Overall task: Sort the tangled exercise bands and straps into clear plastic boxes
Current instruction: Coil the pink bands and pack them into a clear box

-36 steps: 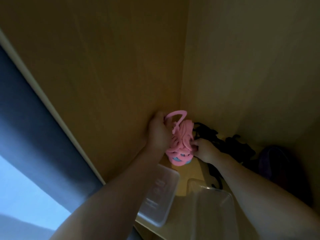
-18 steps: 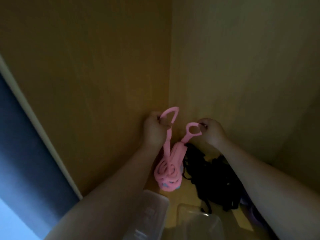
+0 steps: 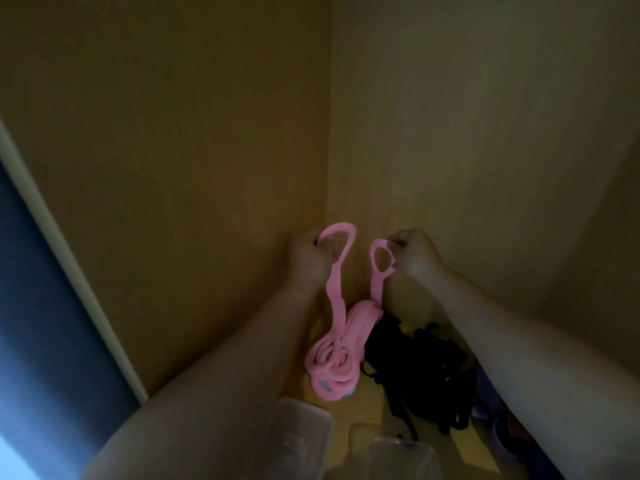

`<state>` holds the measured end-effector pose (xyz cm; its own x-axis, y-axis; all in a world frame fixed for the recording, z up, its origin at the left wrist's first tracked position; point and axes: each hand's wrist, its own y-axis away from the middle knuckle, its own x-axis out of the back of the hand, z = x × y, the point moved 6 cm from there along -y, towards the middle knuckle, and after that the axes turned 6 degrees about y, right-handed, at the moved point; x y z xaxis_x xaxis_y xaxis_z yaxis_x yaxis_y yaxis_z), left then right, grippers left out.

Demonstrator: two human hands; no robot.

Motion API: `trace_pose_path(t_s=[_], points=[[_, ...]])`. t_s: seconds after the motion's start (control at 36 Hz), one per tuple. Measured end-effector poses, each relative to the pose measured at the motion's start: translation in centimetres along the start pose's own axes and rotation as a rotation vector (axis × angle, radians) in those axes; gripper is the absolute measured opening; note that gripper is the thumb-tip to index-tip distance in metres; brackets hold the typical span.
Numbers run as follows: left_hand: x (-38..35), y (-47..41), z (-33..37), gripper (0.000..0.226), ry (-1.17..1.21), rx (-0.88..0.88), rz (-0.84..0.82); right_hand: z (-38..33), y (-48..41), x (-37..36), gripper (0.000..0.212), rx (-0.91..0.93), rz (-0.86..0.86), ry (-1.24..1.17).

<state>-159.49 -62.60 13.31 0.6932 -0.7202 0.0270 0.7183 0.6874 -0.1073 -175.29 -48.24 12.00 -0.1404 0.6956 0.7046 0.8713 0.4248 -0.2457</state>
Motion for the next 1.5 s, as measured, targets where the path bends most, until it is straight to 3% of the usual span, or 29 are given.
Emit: trace_pose_path(t_s=[0.25,0.44,0.61,0.78,0.92,1.17,1.28,1.5], points=[[-0.3,-2.5,3.2,0.017,0.092,-0.086,0.081,-6.4,-4.0,5.1,0.022,0.143,0.107,0.066],[-0.9,-4.7,7.1,0.019,0.12,-0.05,0.064,-10.6,-5.4,9.4,0.021,0.244,0.251,0.048],[-1.7,-5.0,11.6,0.023,0.171,-0.176,0.079,-13.8,-5.1,13.0,0.024,0.362,0.297,0.075],[-1.5,-4.7,14.7,0.014,0.175,-0.31,0.108,-16.9,-3.1,17.3,0.021,0.5,0.388,0.106],[-2.3,-4.0,16.8,0.012,0.253,-0.325,-0.002,-19.4,-1.6,19.1,0.018,0.535,0.27,0.031],[-4.9,-0.8,18.2,0.017,0.7,-0.153,-0.388,-20.1,0.5,19.1,0.018,0.486,0.308,-0.149],[-4.8,0.9,17.9,0.021,0.866,-0.079,-0.434,-19.1,1.6,18.4,0.02,0.427,0.231,-0.312],[-4.2,3.2,16.8,0.026,0.926,0.007,-0.419,-18.1,3.5,17.4,0.025,0.381,0.222,-0.379]])
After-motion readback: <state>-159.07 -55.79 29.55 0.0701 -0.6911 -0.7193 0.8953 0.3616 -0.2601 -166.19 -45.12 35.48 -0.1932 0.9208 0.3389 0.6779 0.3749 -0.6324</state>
